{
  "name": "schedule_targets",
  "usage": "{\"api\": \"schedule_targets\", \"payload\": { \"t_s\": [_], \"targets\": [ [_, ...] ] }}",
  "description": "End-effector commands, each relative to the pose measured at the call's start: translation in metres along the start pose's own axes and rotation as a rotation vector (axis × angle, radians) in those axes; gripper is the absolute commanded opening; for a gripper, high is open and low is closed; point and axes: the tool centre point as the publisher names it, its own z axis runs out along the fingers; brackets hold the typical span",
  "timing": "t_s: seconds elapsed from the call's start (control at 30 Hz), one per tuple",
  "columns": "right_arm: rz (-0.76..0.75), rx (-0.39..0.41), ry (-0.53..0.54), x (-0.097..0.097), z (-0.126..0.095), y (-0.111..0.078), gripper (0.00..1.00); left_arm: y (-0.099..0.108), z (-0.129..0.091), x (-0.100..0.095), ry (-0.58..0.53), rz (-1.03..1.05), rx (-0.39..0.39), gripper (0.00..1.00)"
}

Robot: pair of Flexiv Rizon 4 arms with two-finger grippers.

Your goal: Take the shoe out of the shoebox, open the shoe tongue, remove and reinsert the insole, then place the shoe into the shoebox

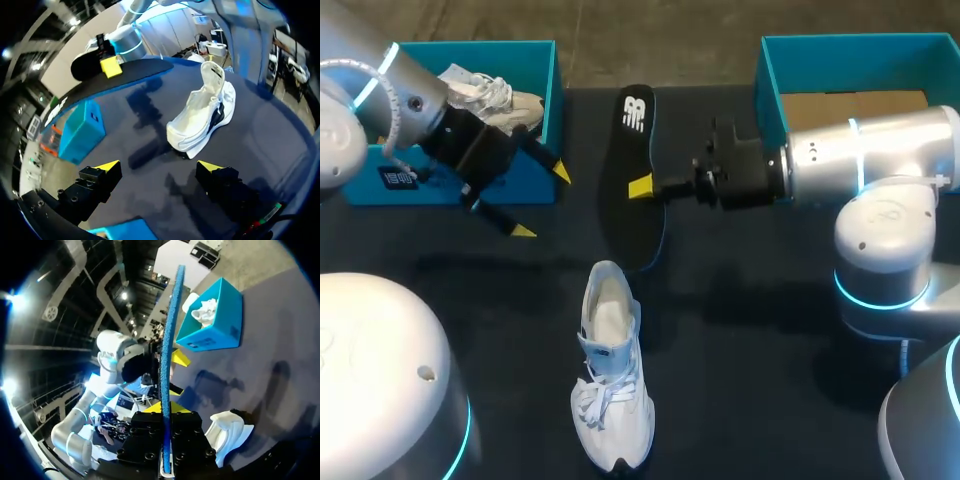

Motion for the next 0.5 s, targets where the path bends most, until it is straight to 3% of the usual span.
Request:
{"api": "schedule_targets", "payload": {
  "t_s": [0.03, 0.37, 0.4, 0.5],
  "targets": [
    [-0.036, 0.003, 0.010, -0.008, 0.012, -0.006, 0.00, -0.001, 0.009, -0.001, 0.049, -0.085, -0.022, 1.00],
    [-0.142, -0.020, 0.038, -0.026, 0.022, -0.014, 0.00, 0.000, 0.020, 0.029, 0.132, -0.300, -0.052, 1.00],
    [-0.150, -0.021, 0.032, -0.028, 0.023, -0.015, 0.00, 0.000, 0.021, 0.033, 0.135, -0.301, -0.081, 1.00],
    [-0.154, -0.024, 0.023, -0.030, 0.024, -0.015, 0.00, 0.000, 0.021, 0.033, 0.135, -0.301, -0.081, 1.00]
  ]
}}
